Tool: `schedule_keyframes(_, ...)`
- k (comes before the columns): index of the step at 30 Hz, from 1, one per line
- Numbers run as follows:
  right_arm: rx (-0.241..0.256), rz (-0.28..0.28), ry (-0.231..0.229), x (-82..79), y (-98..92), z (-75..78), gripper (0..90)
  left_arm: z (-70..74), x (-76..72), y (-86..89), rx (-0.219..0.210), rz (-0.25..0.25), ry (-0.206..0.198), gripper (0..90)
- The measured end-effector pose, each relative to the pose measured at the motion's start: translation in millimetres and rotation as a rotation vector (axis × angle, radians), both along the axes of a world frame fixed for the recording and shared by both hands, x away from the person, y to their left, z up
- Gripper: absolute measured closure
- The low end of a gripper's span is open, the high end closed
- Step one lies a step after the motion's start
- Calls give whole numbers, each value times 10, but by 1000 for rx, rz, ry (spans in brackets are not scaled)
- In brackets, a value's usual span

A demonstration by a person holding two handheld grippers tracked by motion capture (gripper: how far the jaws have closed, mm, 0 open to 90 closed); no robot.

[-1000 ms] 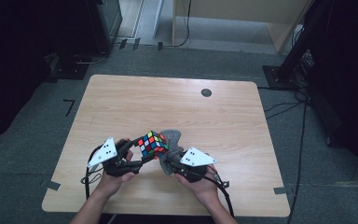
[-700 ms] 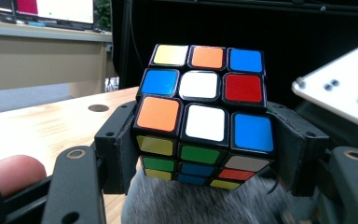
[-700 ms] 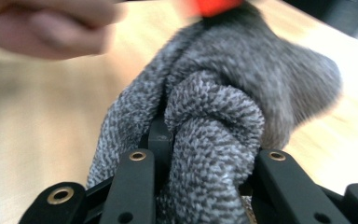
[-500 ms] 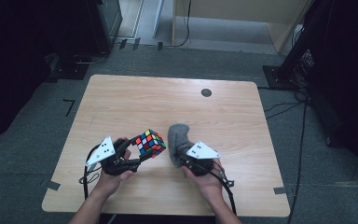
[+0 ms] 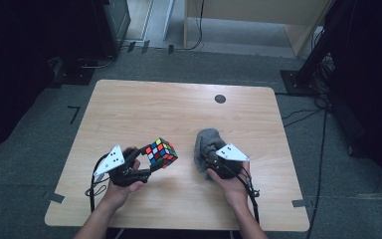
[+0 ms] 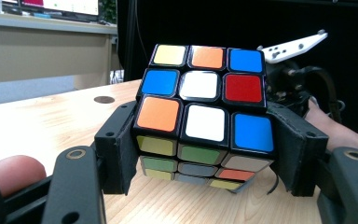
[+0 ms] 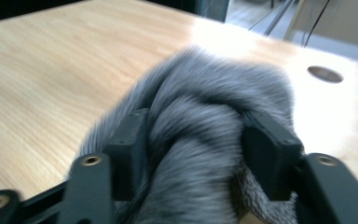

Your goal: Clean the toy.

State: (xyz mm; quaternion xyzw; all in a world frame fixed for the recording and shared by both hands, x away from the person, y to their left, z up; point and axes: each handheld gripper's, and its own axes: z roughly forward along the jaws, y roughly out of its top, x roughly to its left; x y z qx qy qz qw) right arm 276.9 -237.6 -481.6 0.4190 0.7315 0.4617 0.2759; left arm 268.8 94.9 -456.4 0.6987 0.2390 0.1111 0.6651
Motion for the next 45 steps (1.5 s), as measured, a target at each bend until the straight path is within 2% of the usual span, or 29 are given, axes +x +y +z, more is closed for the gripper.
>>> schedule_keyframes(3, -1, -8, -42, -43, 9, 94, 359, 5, 6, 12, -1, 5, 2, 339)
schedule_keyframes(8, 35, 65, -102, -138, 74, 227, 312, 20, 15, 16, -5, 6, 12, 339)
schedule_keyframes(14, 60, 175, -129, -220, 248, 246, 275, 48, 9, -20, 0, 11, 26, 339)
schedule_keyframes(19, 62, 265, -197, -309, 370, 259, 276, 96, -5, -86, 23, 33, 47, 339)
schedule_keyframes(25, 44, 324, -236, -378, 499, 244, 255, 120, -13, -166, 41, 33, 76, 339)
schedule_keyframes(31, 6, 330, -266, -413, 582, 214, 234, 150, -16, -249, 69, 56, 129, 338)
schedule_keyframes(37, -43, 318, -298, -437, 663, 172, 225, 166, -6, -282, 29, 40, 194, 338)
schedule_keyframes(41, -87, 306, -350, -498, 746, 162, 229, 173, -14, -313, 13, 24, 227, 338)
schedule_keyframes(45, -134, 254, -397, -528, 771, 142, 292, 176, -15, -342, -10, 3, 263, 338)
